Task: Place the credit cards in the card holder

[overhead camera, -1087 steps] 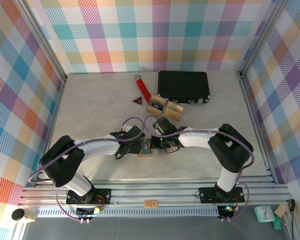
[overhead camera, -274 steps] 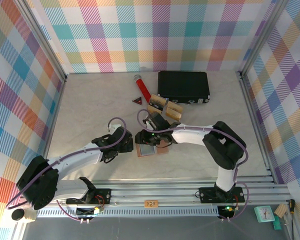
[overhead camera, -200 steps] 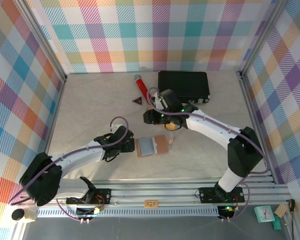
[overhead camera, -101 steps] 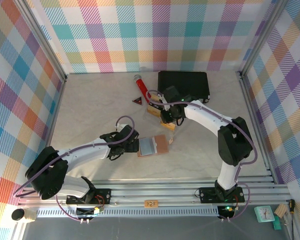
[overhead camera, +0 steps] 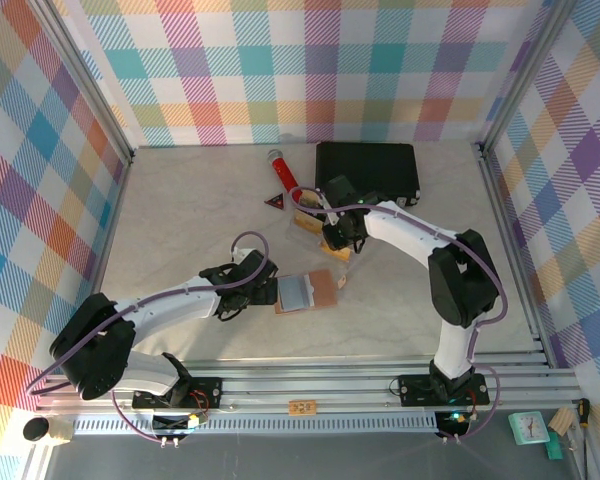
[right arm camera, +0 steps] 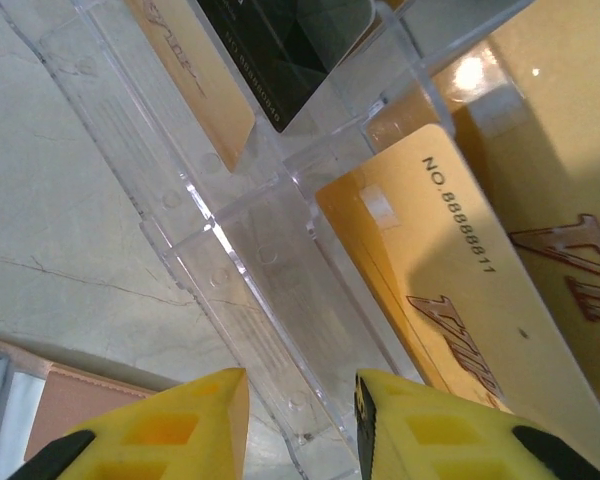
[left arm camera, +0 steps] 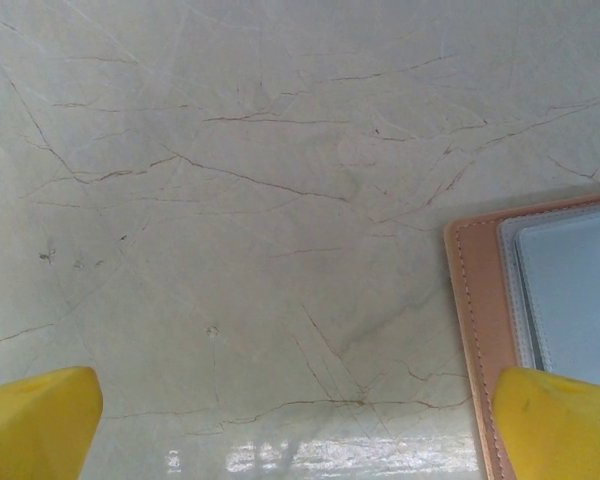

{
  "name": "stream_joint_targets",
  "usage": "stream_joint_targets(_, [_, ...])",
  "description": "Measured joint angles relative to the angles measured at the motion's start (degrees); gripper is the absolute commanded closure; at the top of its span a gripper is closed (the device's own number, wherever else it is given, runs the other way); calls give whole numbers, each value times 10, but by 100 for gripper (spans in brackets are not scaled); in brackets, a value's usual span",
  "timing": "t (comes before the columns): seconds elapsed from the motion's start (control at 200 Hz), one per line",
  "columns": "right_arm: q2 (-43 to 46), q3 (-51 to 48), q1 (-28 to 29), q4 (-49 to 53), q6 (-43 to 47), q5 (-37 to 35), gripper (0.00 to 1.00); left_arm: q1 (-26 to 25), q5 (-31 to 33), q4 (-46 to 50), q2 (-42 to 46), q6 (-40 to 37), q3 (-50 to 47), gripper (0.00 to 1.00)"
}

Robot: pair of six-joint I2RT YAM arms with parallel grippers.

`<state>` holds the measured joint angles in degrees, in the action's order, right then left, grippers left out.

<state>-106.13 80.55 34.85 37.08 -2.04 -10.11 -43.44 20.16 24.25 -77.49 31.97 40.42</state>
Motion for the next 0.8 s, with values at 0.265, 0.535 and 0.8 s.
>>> stream_joint_targets(0.265, [-22, -1, 5, -1, 4, -3, 69, 0, 0, 12, 14, 2, 0, 0])
stream_joint_targets(0.535, [-27, -3, 5, -1, 12, -6, 74, 0, 0, 11, 14, 2, 0, 0])
stream_joint_targets(0.8, [-27, -2, 5, -1, 24, -5, 84, 0, 0, 11, 14, 2, 0, 0])
